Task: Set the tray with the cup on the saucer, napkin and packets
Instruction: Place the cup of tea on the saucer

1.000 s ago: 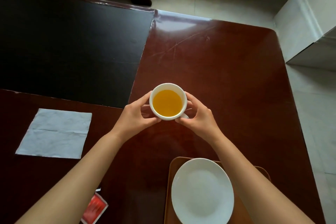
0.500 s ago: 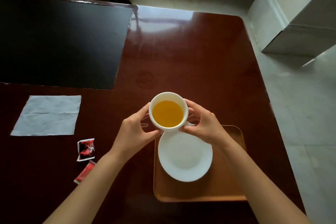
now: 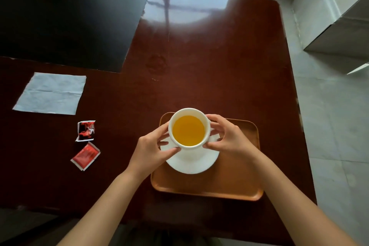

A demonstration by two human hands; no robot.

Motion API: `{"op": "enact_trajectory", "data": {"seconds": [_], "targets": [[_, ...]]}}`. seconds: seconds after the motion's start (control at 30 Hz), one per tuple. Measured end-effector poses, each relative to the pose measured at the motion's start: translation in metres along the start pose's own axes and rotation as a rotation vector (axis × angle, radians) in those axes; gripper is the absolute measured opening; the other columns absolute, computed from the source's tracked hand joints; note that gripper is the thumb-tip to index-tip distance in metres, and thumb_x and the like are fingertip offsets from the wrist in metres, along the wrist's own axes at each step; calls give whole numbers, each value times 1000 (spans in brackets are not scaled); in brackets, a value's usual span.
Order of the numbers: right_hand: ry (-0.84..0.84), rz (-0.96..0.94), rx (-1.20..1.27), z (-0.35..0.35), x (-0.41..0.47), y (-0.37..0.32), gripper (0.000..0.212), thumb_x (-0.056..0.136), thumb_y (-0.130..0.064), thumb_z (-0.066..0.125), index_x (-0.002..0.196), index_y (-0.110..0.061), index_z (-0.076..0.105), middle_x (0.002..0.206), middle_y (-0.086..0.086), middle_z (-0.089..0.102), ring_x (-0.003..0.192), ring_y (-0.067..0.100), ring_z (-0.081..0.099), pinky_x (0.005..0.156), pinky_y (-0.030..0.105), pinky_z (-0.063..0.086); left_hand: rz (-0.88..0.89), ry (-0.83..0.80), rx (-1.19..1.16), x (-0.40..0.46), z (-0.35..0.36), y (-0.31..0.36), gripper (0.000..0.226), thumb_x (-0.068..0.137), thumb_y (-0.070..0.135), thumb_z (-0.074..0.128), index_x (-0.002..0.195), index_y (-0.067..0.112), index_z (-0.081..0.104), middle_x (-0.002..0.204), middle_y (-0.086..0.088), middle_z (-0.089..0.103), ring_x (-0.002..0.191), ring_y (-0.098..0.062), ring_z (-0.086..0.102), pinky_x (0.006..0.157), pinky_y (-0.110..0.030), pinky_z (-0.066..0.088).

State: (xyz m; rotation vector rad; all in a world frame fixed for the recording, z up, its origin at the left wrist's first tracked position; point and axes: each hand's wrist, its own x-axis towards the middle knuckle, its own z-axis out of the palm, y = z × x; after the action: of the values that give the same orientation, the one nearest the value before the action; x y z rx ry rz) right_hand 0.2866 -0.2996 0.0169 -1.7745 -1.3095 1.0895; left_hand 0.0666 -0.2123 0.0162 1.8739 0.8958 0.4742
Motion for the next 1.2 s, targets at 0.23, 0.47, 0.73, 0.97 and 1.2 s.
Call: {"op": "enact_trajectory", "data": {"seconds": [0.23,0.47,0.73,0.97,1.2], "targets": [[-108,30,-5,-5,0,18,73,69,-13,80,121,-44,39,121,-9,56,99,-3,58,69,14,53,-56,54,41,-15,26,-12,72,64,23,82,125,33,44,112,19,56,96,14,55,74,-3,46],[-169,45,16,-4,2,28,74,70,-13,79,120,-49,38,124,-8,56,104,6,58,71,19,54,-66,86,80,-23,35,-19,70,65,21,82,128,16,51,115,11,57,104,-2,58,77,-5,48],[-222,58,-6,-11,8,30,73,75,-13,76,128,-44,37,129,-3,56,109,8,58,80,27,57,-73,131,79,-28,41,-16,68,65,24,81,127,16,53,115,11,58,102,-2,60,78,-5,48],[-256,70,5,-13,9,27,71,77,-11,73,135,-35,39,126,-3,59,113,13,57,88,39,55,-82,158,52,-31,44,-20,68,65,29,80,126,17,54,115,12,58,103,-5,61,77,-6,49],[-147,87,25,-14,0,31,64,74,-10,76,127,-32,49,124,-4,59,107,11,60,82,29,56,-100,-35,-26,-14,34,-25,100,68,20,81,144,33,16,139,20,32,125,6,36,90,-10,43]]}}
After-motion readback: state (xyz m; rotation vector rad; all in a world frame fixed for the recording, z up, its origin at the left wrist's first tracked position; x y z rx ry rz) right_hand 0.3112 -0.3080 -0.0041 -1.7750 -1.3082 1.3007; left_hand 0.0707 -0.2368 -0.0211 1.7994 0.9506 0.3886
